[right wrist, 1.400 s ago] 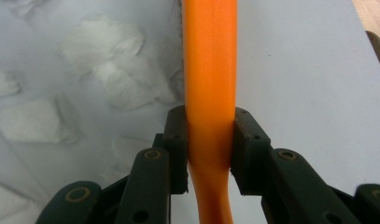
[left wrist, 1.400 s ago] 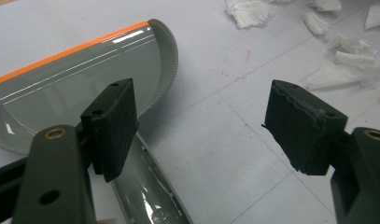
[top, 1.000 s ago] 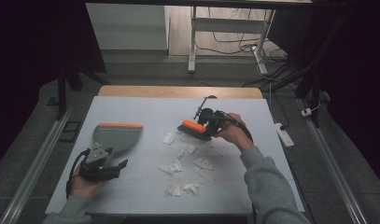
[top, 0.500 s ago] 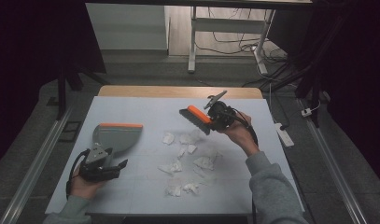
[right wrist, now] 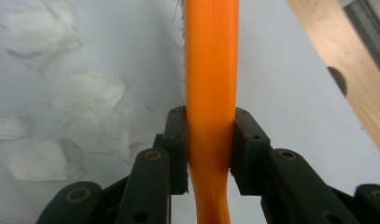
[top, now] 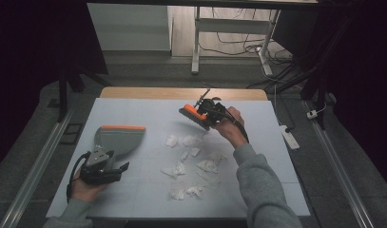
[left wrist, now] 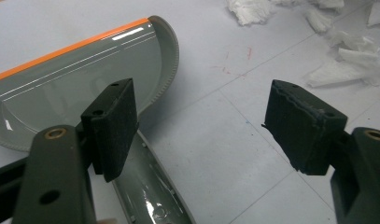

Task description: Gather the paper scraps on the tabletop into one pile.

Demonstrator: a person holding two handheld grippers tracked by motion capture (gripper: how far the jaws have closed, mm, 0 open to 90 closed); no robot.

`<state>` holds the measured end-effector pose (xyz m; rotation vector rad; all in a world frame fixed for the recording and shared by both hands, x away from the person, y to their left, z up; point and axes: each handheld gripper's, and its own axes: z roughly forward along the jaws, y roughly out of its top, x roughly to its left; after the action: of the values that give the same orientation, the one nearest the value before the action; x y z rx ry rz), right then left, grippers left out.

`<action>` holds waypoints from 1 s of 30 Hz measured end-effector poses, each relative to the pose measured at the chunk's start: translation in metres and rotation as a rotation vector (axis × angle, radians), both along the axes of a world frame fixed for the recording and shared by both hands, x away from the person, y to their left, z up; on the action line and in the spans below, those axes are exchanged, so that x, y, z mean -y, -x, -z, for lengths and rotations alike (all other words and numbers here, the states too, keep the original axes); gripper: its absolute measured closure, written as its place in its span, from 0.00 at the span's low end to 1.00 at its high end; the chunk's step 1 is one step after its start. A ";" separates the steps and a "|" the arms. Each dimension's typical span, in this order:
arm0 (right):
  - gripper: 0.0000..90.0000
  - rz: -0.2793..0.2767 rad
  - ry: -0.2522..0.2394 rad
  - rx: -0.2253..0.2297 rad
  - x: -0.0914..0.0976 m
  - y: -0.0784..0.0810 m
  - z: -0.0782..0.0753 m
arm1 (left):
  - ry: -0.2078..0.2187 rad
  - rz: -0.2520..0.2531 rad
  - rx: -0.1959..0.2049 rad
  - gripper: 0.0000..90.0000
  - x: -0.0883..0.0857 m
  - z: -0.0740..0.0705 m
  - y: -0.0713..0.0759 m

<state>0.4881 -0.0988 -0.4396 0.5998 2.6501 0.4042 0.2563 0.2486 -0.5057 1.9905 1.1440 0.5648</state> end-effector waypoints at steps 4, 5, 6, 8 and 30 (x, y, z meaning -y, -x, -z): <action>0.78 -0.056 0.056 -0.053 -0.009 -0.001 0.012 | 0.003 -0.001 -0.002 0.30 -0.002 0.001 0.000; 0.78 -0.086 0.061 -0.064 -0.012 0.002 0.012 | 0.003 -0.003 -0.003 0.30 -0.002 0.001 0.000; 0.78 -0.095 0.079 -0.064 -0.016 0.008 0.014 | 0.005 -0.005 -0.003 0.30 -0.002 0.001 0.000; 0.78 -0.150 0.132 -0.052 -0.021 0.018 0.015 | 0.006 -0.006 -0.001 0.30 -0.002 0.001 0.000; 0.78 -0.223 -0.032 -0.007 0.002 0.060 -0.018 | -0.010 0.005 -0.010 0.30 0.002 0.002 -0.001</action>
<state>0.4284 -0.1009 -0.4217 0.3149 2.7311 0.5102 0.2569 0.2466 -0.5075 2.0067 1.1444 0.5593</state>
